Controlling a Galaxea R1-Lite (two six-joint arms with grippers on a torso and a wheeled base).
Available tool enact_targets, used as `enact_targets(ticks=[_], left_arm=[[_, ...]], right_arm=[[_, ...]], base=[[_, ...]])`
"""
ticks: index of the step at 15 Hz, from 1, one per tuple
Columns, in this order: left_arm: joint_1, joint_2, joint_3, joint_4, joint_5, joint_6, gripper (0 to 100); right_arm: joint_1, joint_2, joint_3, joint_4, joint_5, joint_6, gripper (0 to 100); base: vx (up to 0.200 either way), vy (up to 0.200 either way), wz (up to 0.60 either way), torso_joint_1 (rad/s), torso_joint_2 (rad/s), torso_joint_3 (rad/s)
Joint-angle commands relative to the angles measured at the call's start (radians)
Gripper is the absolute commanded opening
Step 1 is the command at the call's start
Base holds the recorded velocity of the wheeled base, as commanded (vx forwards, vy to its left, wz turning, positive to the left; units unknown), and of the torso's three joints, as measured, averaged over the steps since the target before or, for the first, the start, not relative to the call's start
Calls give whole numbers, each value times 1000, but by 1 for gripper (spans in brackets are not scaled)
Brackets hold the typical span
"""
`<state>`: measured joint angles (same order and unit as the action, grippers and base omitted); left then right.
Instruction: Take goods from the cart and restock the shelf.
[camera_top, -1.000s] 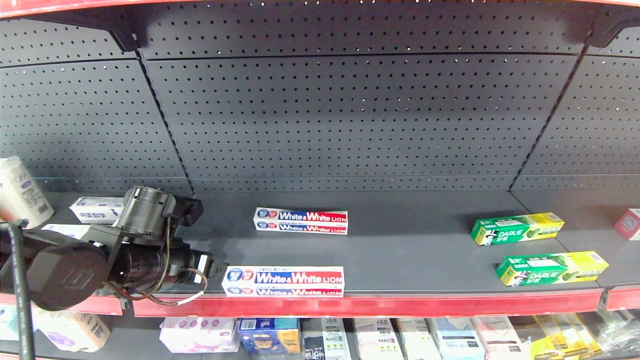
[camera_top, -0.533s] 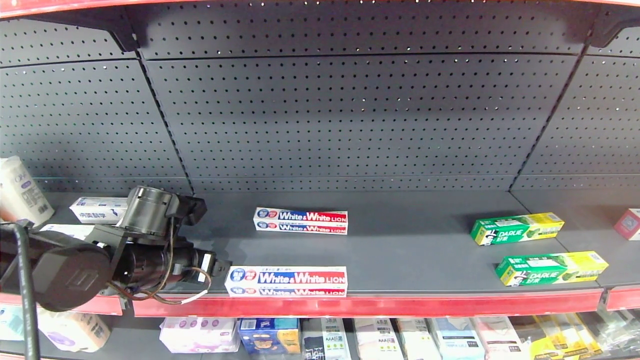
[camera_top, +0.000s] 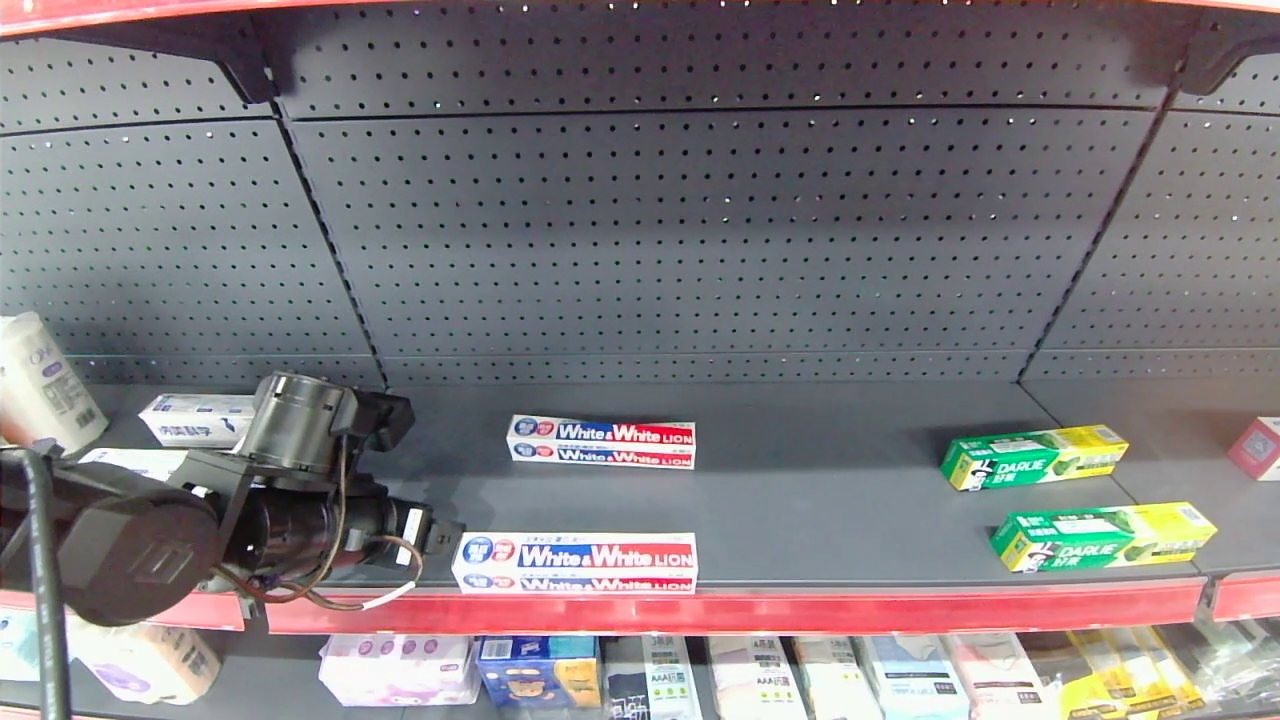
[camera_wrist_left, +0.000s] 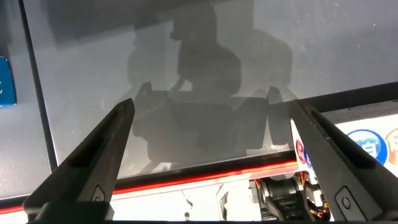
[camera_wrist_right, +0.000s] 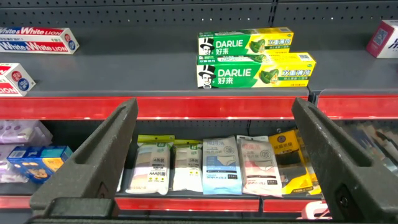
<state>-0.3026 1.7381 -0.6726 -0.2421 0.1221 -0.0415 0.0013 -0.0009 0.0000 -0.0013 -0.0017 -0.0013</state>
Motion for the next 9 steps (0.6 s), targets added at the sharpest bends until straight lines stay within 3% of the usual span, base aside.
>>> enact_targets(ticks=[1, 4, 6, 9], left_arm=[[13, -25, 7, 3, 1, 2, 100], [40, -68, 18, 7, -1, 8, 100], [79, -230, 99, 9, -4, 17, 100], [134, -466, 176, 40, -7, 60, 100]], right_arm=[[0, 1, 0, 0, 0, 0, 100], [0, 1, 0, 0, 0, 0, 100], [0, 1, 0, 0, 0, 0, 100], [0, 1, 0, 0, 0, 0, 100]], base=[[0, 0, 0, 0, 0, 0], [0, 0, 0, 0, 0, 0], [0, 0, 0, 0, 0, 0], [0, 0, 0, 0, 0, 0]])
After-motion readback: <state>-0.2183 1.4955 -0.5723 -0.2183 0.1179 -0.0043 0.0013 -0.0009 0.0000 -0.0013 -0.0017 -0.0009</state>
